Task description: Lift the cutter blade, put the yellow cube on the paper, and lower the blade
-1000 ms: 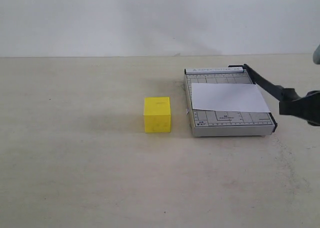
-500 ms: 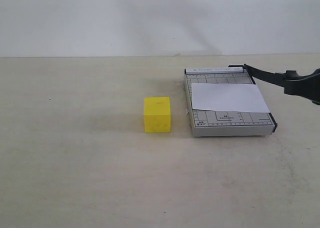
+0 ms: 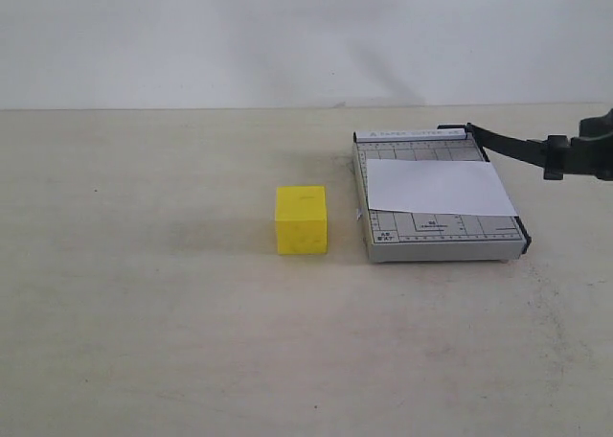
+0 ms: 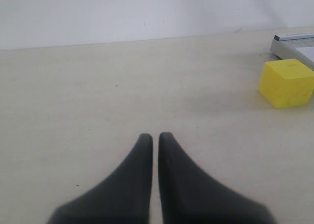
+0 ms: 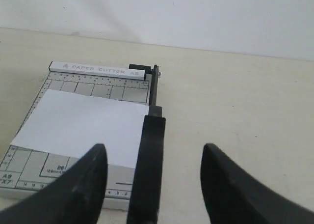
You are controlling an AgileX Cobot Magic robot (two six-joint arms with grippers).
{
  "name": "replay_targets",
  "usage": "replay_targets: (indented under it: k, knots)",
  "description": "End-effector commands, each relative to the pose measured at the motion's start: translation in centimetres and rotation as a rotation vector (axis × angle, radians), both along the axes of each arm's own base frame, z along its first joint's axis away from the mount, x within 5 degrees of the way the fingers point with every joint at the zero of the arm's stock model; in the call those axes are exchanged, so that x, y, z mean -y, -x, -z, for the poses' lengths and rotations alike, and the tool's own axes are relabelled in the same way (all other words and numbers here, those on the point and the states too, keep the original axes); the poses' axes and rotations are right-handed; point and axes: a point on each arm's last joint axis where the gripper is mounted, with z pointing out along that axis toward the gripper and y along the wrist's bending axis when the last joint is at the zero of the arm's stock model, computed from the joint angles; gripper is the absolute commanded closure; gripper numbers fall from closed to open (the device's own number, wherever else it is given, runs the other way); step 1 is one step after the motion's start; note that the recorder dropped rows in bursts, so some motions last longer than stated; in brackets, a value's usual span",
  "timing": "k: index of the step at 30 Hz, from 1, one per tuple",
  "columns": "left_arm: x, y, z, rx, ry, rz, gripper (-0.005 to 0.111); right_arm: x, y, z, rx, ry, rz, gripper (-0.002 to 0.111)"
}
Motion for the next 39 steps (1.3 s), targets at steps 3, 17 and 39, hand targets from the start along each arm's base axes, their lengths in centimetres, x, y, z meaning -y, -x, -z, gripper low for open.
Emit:
replay_targets:
  k: [3,17,39]
  knots:
    - [0.0,0.0,-0.2,0.018,0.009,-0.003,0.102,0.9,5.6,-3.6,0.038,-0.011,0.049,0.055]
    - [0.2,-0.2,-1.4,0.110,0.264,-0.023,0.102,1.6,18.1,-4.5,0.381,-0.223,0.065,0.109]
    - [-0.6,0.4,-6.5,0.375,0.558,-0.080,0.102,1.2,14.1,7.2,0.187,-0.328,0.110,0.109]
